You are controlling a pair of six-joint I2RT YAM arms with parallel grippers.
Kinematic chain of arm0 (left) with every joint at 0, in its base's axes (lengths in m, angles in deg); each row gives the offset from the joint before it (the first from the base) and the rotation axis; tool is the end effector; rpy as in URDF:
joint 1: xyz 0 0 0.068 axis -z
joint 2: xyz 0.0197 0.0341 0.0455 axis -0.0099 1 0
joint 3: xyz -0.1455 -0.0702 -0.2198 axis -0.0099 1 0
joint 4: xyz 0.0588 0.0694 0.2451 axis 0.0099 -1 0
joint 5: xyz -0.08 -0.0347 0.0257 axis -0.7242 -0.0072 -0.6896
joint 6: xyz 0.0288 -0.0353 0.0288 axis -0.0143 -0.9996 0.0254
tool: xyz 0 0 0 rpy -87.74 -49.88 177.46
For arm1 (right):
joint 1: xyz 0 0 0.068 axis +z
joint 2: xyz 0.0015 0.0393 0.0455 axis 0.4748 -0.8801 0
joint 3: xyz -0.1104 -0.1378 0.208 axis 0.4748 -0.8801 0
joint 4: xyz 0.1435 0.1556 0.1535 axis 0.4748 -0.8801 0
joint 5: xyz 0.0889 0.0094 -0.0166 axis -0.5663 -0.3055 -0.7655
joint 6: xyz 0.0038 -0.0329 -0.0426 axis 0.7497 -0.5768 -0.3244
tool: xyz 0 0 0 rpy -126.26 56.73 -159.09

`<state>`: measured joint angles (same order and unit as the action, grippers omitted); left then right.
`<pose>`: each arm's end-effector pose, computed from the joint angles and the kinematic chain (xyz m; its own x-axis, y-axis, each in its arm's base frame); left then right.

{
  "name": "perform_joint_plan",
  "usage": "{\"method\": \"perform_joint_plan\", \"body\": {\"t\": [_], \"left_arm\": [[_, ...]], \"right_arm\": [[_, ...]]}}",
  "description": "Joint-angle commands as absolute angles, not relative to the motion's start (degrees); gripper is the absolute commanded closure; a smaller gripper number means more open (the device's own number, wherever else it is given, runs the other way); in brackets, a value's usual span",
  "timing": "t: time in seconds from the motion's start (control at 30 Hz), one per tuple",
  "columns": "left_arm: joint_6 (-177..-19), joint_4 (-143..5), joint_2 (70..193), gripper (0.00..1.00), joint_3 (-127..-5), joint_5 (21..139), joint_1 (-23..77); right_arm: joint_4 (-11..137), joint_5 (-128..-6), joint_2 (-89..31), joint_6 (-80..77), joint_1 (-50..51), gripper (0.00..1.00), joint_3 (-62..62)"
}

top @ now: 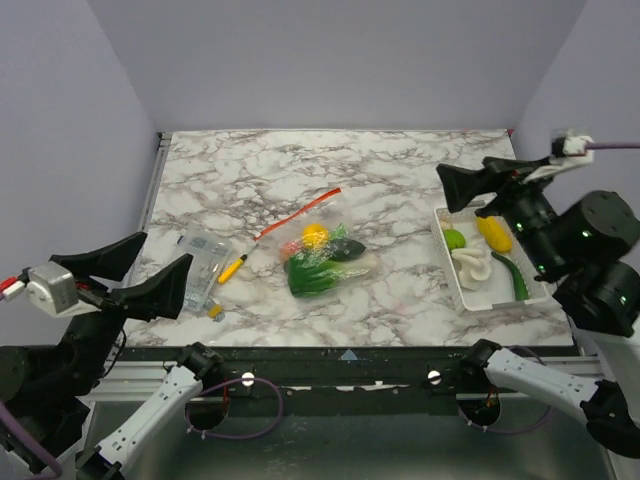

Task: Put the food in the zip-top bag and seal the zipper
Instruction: Reset both arms

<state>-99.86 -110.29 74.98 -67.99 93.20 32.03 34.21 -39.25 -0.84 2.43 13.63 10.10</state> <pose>-0.0292 0.0217 0.4645 0.1302 -0.3497 -0.9278 0.4889 0.8367 -0.2468 0.1129 0.0847 0.5140 -0.0234 0.2091 -0.9776 -0.3690 0.9070 0.2028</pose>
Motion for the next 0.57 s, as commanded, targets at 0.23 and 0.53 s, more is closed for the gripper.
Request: {"method": "perform_joint_plan", "body": {"t": [0.23, 0.53], "left_arm": [[-97.39, -103.58, 70.47, 0.02, -71.73, 101.0, 31.86], [-96.55, -101.47, 70.21, 0.02, -69.46, 102.01, 31.84]], "right_arm": [[34.23, -22.58, 8.67, 6.22, 13.39, 0.0, 8.29], [29.27, -21.84, 7.47, 7.88, 13.47, 0.0, 11.73]]}}
